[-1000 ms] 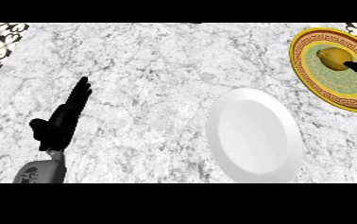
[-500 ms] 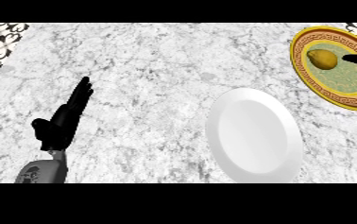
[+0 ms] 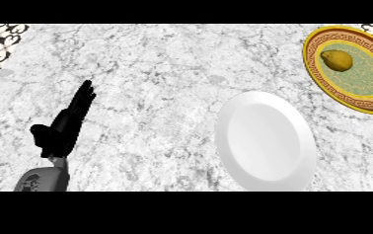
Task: Pick the lemon from the plate and place it in the plate
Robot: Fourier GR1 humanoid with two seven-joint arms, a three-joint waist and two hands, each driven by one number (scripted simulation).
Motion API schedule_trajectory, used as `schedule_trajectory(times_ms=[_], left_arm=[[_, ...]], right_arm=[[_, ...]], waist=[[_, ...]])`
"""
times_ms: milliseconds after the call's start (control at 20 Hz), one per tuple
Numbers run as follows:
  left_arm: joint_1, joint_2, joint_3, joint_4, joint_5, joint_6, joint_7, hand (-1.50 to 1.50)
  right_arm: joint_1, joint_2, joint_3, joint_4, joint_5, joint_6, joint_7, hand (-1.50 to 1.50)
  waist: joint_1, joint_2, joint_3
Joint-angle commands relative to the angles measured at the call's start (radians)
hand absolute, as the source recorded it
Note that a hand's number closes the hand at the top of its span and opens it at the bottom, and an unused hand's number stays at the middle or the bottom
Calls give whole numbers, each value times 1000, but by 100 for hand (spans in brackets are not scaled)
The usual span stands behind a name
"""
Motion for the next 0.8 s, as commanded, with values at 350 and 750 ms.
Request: schedule_trajectory(times_ms=[350, 750], left_arm=[[29, -22, -18, 8, -14, 5, -32, 0], [43, -17, -20, -23, -7, -7, -24, 0]], right_arm=[[204, -87, -27, -35, -30, 229, -170, -150], [275, -86, -11, -68, -19, 229, -204, -150]], waist=[[4, 9, 7], [18, 4, 8]])
